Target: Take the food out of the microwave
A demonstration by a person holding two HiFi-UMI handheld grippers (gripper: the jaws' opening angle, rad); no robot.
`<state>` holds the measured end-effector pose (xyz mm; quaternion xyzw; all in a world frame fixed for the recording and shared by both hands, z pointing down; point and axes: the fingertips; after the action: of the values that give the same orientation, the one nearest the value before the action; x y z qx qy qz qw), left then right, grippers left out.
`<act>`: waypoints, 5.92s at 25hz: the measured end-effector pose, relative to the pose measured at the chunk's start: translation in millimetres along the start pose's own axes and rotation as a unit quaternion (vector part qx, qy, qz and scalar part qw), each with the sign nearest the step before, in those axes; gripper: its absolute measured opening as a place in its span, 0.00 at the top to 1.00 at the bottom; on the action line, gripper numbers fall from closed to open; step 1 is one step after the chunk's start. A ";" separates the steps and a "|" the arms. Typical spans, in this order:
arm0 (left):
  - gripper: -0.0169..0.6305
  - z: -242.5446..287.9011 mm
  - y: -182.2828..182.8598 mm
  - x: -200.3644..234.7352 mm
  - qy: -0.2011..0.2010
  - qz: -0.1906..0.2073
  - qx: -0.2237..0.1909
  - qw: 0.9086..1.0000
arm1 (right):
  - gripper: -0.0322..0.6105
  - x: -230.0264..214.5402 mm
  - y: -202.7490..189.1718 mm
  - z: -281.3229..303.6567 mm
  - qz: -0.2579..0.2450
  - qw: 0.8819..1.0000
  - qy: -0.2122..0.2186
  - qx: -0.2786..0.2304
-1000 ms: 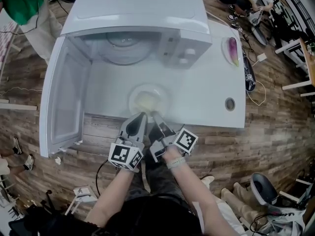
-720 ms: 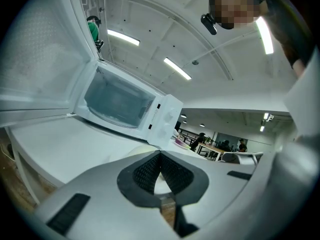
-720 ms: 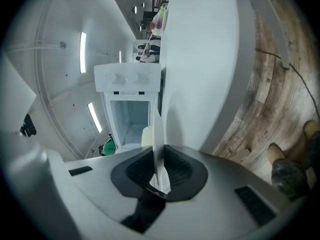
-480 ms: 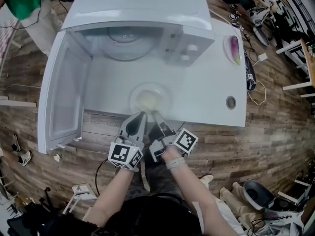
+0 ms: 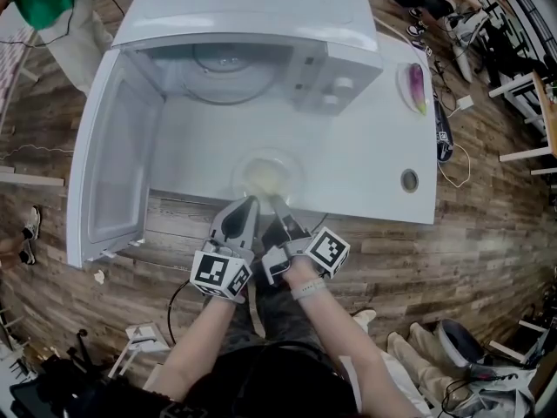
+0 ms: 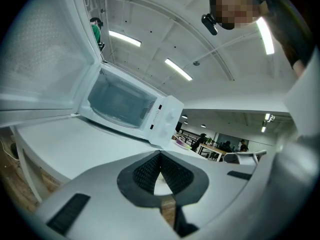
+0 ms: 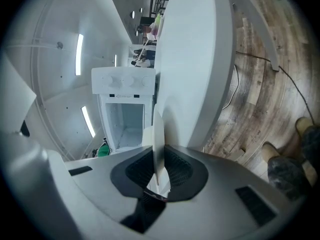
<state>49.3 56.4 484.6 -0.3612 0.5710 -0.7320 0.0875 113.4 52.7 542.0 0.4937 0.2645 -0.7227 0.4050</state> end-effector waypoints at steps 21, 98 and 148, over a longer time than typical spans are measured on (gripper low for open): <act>0.96 -4.4 3.2 4.1 0.012 -0.002 -0.008 1.000 | 0.82 -0.6 -7.1 0.4 -0.010 0.999 -0.042 0.022; 0.96 -18.7 -8.1 14.0 0.031 -0.016 0.002 0.999 | 0.42 -12.3 -27.7 -21.8 -0.105 0.979 -0.144 0.098; 0.96 -28.5 46.6 -9.2 -0.026 0.011 0.005 1.000 | 0.92 97.5 -34.6 -47.8 -0.510 0.856 0.005 0.080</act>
<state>24.7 67.9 436.3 -0.3734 0.5687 -0.7243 0.1122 89.9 76.9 433.1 0.3240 0.4229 -0.8440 -0.0625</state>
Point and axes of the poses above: the fingertips, and each gripper's own axes: z forward along the fingers, x to its left, y out of its top, and after that the axes turned 8 degrees about -y, right-handed
